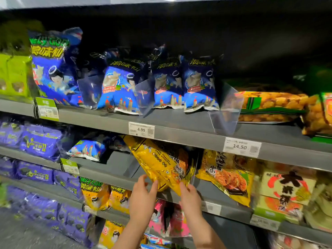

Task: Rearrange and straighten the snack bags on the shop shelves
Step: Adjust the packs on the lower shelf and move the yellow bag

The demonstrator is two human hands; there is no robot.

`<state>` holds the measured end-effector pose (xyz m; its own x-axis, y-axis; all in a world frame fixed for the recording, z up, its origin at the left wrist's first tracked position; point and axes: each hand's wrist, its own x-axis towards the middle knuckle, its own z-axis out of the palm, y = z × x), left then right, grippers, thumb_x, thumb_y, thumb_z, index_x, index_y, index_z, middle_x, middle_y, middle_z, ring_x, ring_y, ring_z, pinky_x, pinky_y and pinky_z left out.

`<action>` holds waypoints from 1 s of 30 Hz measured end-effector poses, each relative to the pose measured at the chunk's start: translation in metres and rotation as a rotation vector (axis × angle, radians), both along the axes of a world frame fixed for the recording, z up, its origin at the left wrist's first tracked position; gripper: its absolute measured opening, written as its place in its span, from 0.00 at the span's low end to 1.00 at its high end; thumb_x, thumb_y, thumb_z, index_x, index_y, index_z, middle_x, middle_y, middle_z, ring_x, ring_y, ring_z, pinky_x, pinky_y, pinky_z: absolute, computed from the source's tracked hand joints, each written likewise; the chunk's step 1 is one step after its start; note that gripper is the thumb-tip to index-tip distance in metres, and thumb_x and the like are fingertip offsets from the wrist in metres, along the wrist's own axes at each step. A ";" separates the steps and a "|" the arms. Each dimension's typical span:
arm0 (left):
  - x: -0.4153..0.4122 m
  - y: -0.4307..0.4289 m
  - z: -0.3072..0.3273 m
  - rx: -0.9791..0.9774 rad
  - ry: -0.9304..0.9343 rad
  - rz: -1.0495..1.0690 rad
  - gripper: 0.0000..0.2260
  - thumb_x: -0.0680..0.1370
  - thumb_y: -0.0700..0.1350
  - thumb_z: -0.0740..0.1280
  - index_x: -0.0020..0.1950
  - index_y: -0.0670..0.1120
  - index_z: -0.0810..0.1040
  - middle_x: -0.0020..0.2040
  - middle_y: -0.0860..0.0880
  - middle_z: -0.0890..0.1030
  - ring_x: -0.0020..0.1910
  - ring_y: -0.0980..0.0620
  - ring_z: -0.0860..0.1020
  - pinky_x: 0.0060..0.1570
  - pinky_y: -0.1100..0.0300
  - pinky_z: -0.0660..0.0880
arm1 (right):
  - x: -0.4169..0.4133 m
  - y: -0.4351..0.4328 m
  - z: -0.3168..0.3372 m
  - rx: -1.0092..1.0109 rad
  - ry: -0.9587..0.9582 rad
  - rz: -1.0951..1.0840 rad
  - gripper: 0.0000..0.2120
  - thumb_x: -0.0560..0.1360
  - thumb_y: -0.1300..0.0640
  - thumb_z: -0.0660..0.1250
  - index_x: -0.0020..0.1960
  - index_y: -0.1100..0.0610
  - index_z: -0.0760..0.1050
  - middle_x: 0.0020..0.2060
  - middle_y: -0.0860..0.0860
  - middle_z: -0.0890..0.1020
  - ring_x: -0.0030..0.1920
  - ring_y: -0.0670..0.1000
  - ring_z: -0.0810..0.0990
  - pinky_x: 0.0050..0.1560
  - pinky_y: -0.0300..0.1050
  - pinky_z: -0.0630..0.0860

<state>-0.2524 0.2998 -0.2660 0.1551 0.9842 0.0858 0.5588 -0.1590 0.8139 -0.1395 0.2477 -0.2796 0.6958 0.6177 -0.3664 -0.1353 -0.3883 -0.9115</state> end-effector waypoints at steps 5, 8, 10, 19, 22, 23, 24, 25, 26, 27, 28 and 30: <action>0.020 0.022 0.005 -0.115 -0.138 0.001 0.29 0.74 0.57 0.65 0.72 0.49 0.62 0.58 0.50 0.75 0.56 0.48 0.75 0.49 0.57 0.69 | 0.013 0.018 0.006 0.185 0.578 -0.249 0.20 0.79 0.56 0.62 0.68 0.62 0.66 0.64 0.60 0.71 0.64 0.61 0.73 0.59 0.52 0.72; 0.037 0.038 0.015 -0.181 -0.216 0.027 0.26 0.74 0.55 0.67 0.68 0.45 0.66 0.50 0.52 0.73 0.49 0.51 0.72 0.49 0.59 0.66 | 0.014 0.024 0.003 0.156 0.565 -0.190 0.22 0.78 0.54 0.63 0.69 0.61 0.65 0.67 0.60 0.70 0.60 0.60 0.75 0.53 0.50 0.74; 0.048 0.047 0.019 -0.215 -0.231 0.075 0.21 0.73 0.55 0.68 0.59 0.44 0.71 0.47 0.50 0.74 0.47 0.50 0.72 0.47 0.59 0.65 | 0.013 0.029 -0.001 0.117 0.517 -0.128 0.22 0.77 0.52 0.64 0.68 0.58 0.66 0.66 0.58 0.72 0.53 0.56 0.76 0.50 0.49 0.74; 0.064 0.050 0.013 -0.293 -0.202 0.125 0.21 0.71 0.50 0.71 0.55 0.40 0.68 0.54 0.39 0.78 0.53 0.39 0.76 0.47 0.55 0.70 | 0.013 0.032 -0.019 -0.030 0.163 0.000 0.20 0.75 0.58 0.61 0.67 0.52 0.70 0.47 0.52 0.78 0.42 0.51 0.76 0.44 0.45 0.71; 0.071 0.042 0.004 -0.433 -0.420 0.086 0.33 0.69 0.49 0.74 0.67 0.46 0.60 0.60 0.42 0.75 0.56 0.38 0.76 0.57 0.47 0.74 | 0.007 0.027 -0.018 0.000 0.157 0.024 0.24 0.76 0.63 0.59 0.70 0.48 0.67 0.38 0.50 0.78 0.26 0.45 0.70 0.28 0.39 0.67; 0.073 0.042 0.001 -0.498 -0.487 0.084 0.36 0.68 0.49 0.75 0.69 0.49 0.58 0.62 0.42 0.73 0.58 0.38 0.75 0.59 0.45 0.73 | 0.004 0.023 -0.016 0.007 0.170 0.032 0.25 0.76 0.65 0.58 0.70 0.47 0.66 0.34 0.49 0.76 0.22 0.44 0.64 0.24 0.37 0.62; 0.074 0.041 0.002 -0.536 -0.530 0.087 0.37 0.68 0.48 0.75 0.70 0.50 0.57 0.63 0.41 0.73 0.59 0.39 0.75 0.60 0.45 0.72 | 0.002 0.017 -0.013 0.023 0.174 0.042 0.26 0.76 0.66 0.57 0.70 0.46 0.66 0.34 0.48 0.76 0.21 0.44 0.62 0.23 0.36 0.60; 0.075 0.042 0.001 -0.541 -0.530 0.087 0.37 0.68 0.47 0.75 0.70 0.47 0.58 0.64 0.40 0.73 0.60 0.39 0.74 0.61 0.45 0.71 | 0.001 0.014 -0.012 0.045 0.180 0.042 0.26 0.76 0.66 0.57 0.70 0.46 0.66 0.35 0.46 0.76 0.21 0.43 0.62 0.22 0.36 0.60; 0.075 0.042 0.001 -0.532 -0.525 0.087 0.35 0.68 0.48 0.75 0.69 0.45 0.61 0.63 0.40 0.74 0.60 0.39 0.74 0.61 0.45 0.71 | 0.000 0.012 -0.012 0.071 0.176 0.030 0.25 0.76 0.65 0.58 0.69 0.46 0.67 0.35 0.44 0.74 0.21 0.41 0.63 0.23 0.34 0.60; 0.073 0.043 0.003 -0.501 -0.506 0.086 0.33 0.68 0.50 0.74 0.68 0.43 0.65 0.62 0.40 0.75 0.59 0.39 0.75 0.61 0.45 0.71 | -0.001 0.011 -0.012 0.093 0.173 0.005 0.23 0.77 0.64 0.59 0.68 0.47 0.68 0.34 0.42 0.70 0.23 0.40 0.64 0.25 0.33 0.61; 0.070 0.043 0.003 -0.481 -0.491 0.079 0.31 0.68 0.53 0.73 0.66 0.43 0.68 0.60 0.41 0.77 0.58 0.39 0.76 0.60 0.45 0.72 | -0.003 0.009 -0.011 0.125 0.178 -0.026 0.21 0.77 0.62 0.60 0.68 0.47 0.70 0.33 0.41 0.67 0.26 0.39 0.65 0.27 0.33 0.61; 0.059 0.044 0.004 -0.441 -0.506 0.059 0.26 0.69 0.53 0.71 0.63 0.43 0.71 0.56 0.43 0.79 0.56 0.40 0.77 0.59 0.44 0.73 | -0.007 0.005 -0.006 0.188 0.236 -0.111 0.21 0.76 0.58 0.62 0.68 0.48 0.69 0.36 0.44 0.72 0.32 0.42 0.69 0.32 0.35 0.65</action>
<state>-0.1939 0.3441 -0.2623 0.1468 0.9493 -0.2781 0.0891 0.2674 0.9595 -0.1462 0.2531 -0.2861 0.6719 0.6152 -0.4125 -0.3838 -0.1872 -0.9043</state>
